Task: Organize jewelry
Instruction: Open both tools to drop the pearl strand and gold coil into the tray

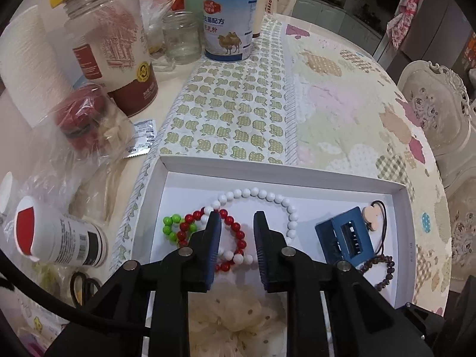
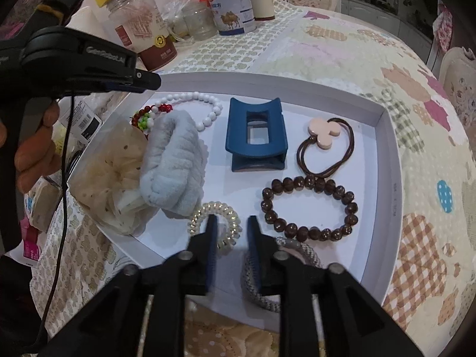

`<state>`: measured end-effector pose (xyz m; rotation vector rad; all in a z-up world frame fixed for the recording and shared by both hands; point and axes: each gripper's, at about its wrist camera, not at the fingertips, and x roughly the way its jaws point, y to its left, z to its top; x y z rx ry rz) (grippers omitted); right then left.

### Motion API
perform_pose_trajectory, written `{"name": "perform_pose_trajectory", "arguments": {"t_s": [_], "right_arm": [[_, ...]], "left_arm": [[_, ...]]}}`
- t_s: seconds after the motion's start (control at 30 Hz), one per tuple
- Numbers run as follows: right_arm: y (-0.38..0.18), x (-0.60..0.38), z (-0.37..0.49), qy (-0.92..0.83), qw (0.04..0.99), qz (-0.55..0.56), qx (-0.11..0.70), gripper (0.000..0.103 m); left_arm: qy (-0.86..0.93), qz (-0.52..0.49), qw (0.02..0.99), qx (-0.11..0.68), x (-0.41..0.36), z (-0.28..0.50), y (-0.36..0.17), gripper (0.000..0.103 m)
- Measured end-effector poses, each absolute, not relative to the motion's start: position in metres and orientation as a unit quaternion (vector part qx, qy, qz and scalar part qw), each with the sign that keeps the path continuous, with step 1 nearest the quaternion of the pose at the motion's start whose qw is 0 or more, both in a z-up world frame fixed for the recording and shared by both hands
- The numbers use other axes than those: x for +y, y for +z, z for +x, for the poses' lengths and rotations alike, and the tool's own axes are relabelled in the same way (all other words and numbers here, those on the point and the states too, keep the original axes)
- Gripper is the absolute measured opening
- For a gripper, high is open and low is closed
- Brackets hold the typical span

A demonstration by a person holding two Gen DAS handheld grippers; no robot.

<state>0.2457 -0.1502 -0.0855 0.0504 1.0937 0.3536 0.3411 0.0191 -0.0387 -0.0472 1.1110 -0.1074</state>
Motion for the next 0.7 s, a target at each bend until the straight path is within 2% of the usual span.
{"name": "perform_pose_trajectory", "arguments": {"t_s": [0.13,0.2,0.27,0.3,0.5,0.7], "right_arm": [[-0.079,-0.155,0.241,0.167,0.843,0.039,0.510,0.025],[-0.072,-0.157,0.238,0.165,0.849,0.043,0.501,0.030],[-0.065,-0.159,0.236,0.159,0.854,0.049,0.492,0.040],[-0.062,-0.161,0.235,0.156,0.857,0.052,0.489,0.041],[-0.049,-0.166,0.228,0.137,0.866,0.066,0.477,0.043],[-0.039,-0.169,0.217,0.118,0.872,0.075,0.470,0.049]], "left_arm": [[-0.045,-0.015,0.850,0.524,0.020,0.329,-0.033,0.021],[-0.041,-0.011,0.852,0.522,0.021,0.322,-0.030,0.021],[-0.036,-0.007,0.855,0.518,0.022,0.312,-0.026,0.021],[-0.035,-0.006,0.856,0.515,0.022,0.308,-0.024,0.021],[-0.028,0.002,0.865,0.502,0.022,0.277,-0.013,0.021],[-0.022,-0.001,0.870,0.493,0.023,0.248,-0.005,0.021]]}}
